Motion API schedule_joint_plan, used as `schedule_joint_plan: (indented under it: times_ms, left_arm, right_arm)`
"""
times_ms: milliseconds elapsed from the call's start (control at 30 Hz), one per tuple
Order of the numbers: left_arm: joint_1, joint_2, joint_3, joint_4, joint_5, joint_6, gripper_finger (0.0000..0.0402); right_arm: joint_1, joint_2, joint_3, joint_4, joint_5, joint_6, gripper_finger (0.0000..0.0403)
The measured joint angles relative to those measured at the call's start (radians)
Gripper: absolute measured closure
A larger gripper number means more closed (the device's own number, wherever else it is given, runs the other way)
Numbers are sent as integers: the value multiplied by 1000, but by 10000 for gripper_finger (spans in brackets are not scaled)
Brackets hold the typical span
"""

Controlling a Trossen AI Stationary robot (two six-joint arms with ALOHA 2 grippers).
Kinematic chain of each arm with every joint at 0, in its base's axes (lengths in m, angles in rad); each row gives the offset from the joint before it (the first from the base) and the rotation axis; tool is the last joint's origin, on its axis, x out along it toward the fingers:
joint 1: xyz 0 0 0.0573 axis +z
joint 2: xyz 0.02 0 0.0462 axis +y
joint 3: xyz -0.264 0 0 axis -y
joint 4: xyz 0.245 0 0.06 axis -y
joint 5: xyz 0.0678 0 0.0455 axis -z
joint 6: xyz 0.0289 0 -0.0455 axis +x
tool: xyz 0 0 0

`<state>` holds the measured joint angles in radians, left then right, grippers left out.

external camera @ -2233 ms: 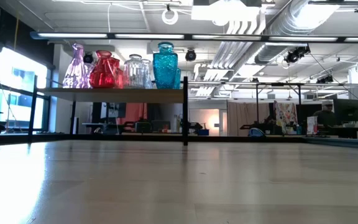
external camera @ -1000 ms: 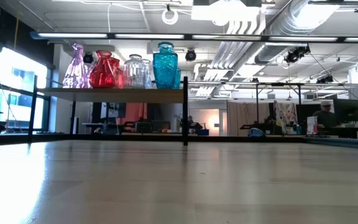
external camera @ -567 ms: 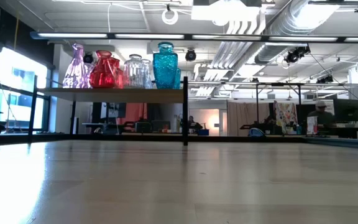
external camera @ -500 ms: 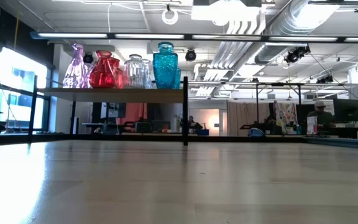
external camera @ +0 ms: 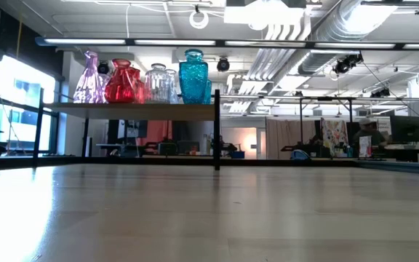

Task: Sort vases onto shelf
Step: Put the purple vase on the shelf aligned with the other purple vases

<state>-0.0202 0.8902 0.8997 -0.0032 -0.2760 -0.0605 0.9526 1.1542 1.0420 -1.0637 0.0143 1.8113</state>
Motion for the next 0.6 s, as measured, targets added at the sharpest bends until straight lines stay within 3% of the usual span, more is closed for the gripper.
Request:
schedule_joint_plan:
  times_ms: [600]
  left_arm:
    - [0,0,0,0,0,-17,161]
  right_arm:
    - [26,123,-1,49,-33,52,284]
